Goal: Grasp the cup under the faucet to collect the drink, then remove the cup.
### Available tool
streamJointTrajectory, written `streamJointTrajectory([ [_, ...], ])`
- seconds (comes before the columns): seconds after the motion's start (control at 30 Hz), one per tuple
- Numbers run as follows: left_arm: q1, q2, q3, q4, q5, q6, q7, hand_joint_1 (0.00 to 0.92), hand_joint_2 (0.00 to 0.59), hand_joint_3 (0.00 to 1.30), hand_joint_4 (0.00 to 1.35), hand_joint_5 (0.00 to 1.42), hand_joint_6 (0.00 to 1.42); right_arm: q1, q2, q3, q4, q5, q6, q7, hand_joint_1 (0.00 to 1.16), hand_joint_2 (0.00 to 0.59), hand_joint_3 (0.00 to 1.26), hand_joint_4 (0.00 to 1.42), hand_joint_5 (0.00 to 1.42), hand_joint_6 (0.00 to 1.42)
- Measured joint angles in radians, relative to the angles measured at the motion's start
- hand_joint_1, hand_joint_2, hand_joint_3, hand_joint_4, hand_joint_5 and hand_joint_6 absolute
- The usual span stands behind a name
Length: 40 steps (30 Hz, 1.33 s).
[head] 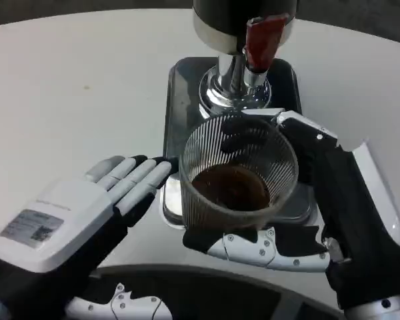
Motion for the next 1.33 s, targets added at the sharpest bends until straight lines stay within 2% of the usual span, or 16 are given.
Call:
streamJointTrajectory([
  [0.23, 0.004, -0.004, -0.006, -0.031, 0.031, 0.008, -0.001, 0.0, 0.0, 0.0, 0.0, 0.0, 0.0, 0.091, -0.027, 0.02, -0.063, 0.026, 0.001, 0.047, 1.16, 0.138, 0.66, 0.84, 0.93, 1.37],
  [0.37, 0.004, -0.004, -0.006, -0.032, 0.032, 0.011, -0.002, 0.0, 0.0, 0.0, 0.0, 0.0, 0.0, 0.108, -0.036, 0.017, -0.078, 0.06, 0.001, 0.061, 1.16, 0.138, 0.66, 0.84, 0.93, 1.38],
  [0.7, 0.007, -0.009, -0.006, -0.032, 0.036, 0.008, -0.001, 0.0, 0.001, 0.0, 0.0, 0.0, 0.0, 0.121, -0.077, 0.012, -0.126, 0.06, 0.001, 0.09, 1.16, 0.138, 0.66, 0.84, 0.93, 1.38],
  [1.33, 0.01, -0.012, -0.008, -0.03, 0.043, 0.007, -0.001, 0.0, 0.001, 0.0, 0.0, 0.0, 0.0, 0.121, -0.079, -0.003, -0.144, 0.06, 0.002, 0.09, 1.16, 0.143, 0.66, 0.85, 0.94, 1.38],
])
